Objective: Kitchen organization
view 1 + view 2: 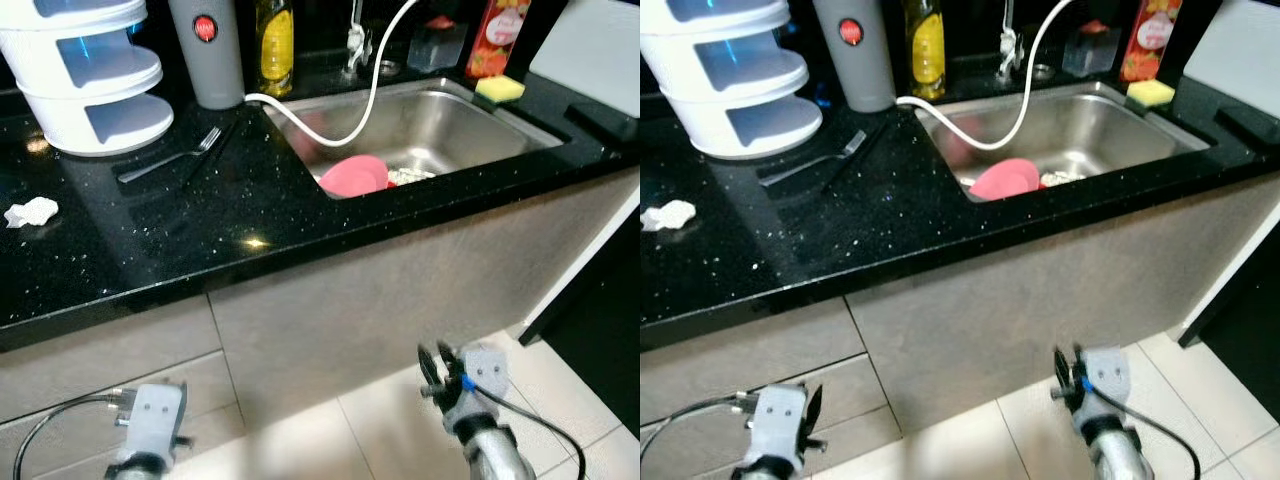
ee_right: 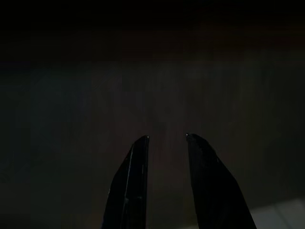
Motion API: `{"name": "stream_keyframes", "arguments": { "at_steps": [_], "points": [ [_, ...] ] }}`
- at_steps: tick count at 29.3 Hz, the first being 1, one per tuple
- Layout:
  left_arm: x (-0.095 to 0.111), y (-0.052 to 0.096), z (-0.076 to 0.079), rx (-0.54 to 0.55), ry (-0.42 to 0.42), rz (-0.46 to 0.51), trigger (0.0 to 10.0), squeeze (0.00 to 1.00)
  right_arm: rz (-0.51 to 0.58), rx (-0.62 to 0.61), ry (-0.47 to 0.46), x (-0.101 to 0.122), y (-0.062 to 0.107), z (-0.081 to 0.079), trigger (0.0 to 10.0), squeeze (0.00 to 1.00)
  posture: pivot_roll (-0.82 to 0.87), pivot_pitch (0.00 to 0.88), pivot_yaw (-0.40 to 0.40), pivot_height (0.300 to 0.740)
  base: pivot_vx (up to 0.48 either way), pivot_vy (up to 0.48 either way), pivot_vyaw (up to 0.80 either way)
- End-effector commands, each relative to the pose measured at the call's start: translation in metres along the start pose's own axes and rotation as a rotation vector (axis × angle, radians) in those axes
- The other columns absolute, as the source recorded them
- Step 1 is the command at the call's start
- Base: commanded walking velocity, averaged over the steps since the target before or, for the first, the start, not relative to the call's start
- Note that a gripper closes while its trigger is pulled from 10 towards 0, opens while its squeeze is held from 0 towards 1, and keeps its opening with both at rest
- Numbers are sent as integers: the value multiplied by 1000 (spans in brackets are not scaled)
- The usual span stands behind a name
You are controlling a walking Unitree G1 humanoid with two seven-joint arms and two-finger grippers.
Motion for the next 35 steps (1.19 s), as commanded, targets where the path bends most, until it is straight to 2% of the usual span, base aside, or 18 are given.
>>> {"name": "stream_keyframes", "arguments": {
  "at_steps": [1, 3, 7, 9, 11, 13, 17, 19, 20, 21, 22, 23, 25, 26, 27, 28, 33, 35],
  "points": [
    [-5, 1, 5, -12, -12, -44, 10000, 0, -64, -19, 2, -14, -3, 1, 10000, 0, -25, 0, 11, 740, 0, 0, 0],
    [-8, 2, 5, -14, -26, -62, 10000, 0, -86, -26, 8, -20, -5, 2, 10000, 0, -25, 0, 11, 740, 0, 0, 0],
    [-20, 8, 9, -13, -23, -124, 10000, 0, -242, -83, 54, -63, 3, 13, 10000, 0, -12, 0, 4, 740, 0, 0, 0],
    [-20, 12, 12, -18, -20, -145, 10000, 0, -298, -113, 57, -75, 11, 18, 10000, 0, -12, 0, 4, 740, 0, 0, 0],
    [-18, 12, 11, -17, -19, -142, 10000, 0, -303, -111, 57, -75, 12, 18, 10000, 0, -12, 0, 4, 740, 0, 0, 0],
    [-4, 12, 8, -19, -23, -133, 10000, 0, -304, -105, 55, -73, 13, 17, 10000, 0, -8, 0, 2, 740, 0, 0, 0],
    [16, 9, 8, -48, -34, -84, 10000, 0, -268, -125, 54, -62, 9, 22, 10000, 0, -9, 0, 3, 740, 0, 0, 0],
    [35, 6, 12, -99, -62, -9, 10000, 0, -224, -248, -3, -52, 7, 42, 10000, 0, -15, 0, 3, 740, 0, 0, 0],
    [35, 6, 12, -99, -62, -9, 10000, 0, -224, -248, -3, -52, 7, 42, 10000, 0, -15, 0, 3, 740, 0, 0, 0],
    [53, 4, 15, -149, -87, 65, 10000, 0, -192, -368, -55, -44, 9, 63, 10000, 0, -15, 0, 3, 740, 0, 0, 0],
    [62, 3, 16, -170, -95, 101, 10000, 0, -175, -420, -68, -41, 10, 72, 10000, 0, -15, 0, 3, 740, 0, 0, 0],
    [62, 3, 16, -170, -95, 101, 10000, 0, -175, -420, -68, -41, 10, 72, 10000, 0, -15, 0, 3, 740, 0, 0, 0],
    [80, -1, 14, -191, -95, 168, 10000, 0, -144, -516, -89, -33, 13, 89, 10000, 0, -27, 0, 5, 740, 0, 0, 0],
    [80, -1, 14, -191, -95, 168, 10000, 0, -144, -516, -89, -33, 13, 89, 10000, 0, -27, 0, 5, 740, 0, 0, 0],
    [93, -5, 12, -193, -88, 205, 10000, 0, -124, -578, -100, -28, 14, 100, 10000, 0, -30, 0, 8, 740, 0, 0, 0],
    [116, -12, 6, -192, -77, 263, 10000, 0, -77, -677, -103, -13, 14, 118, 10000, 0, -38, 0, 16, 740, 0, 0, 0],
    [139, -18, 1, -190, -52, 324, 10000, 0, 6, -751, -80, 14, 10, 133, 10000, 0, -43, 0, 20, 740, 0, 0, 0],
    [162, -23, -6, -172, -34, 390, 10000, 0, 102, -789, -53, 45, 3, 142, 10000, 0, -44, 0, 22, 740, 0, 0, 0]
  ]
}}
Point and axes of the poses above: a point about 5 cm out from each wrist's last joint towards the gripper, its own y axis pointing back from the gripper into the wrist, its own x axis along the axis of the wrist's last joint, z = x × y, the point moved 5 cm from there along -y, pointing out of the wrist towards the gripper, and after that the axes turned 13 degrees about -y, right-handed, at the moved point
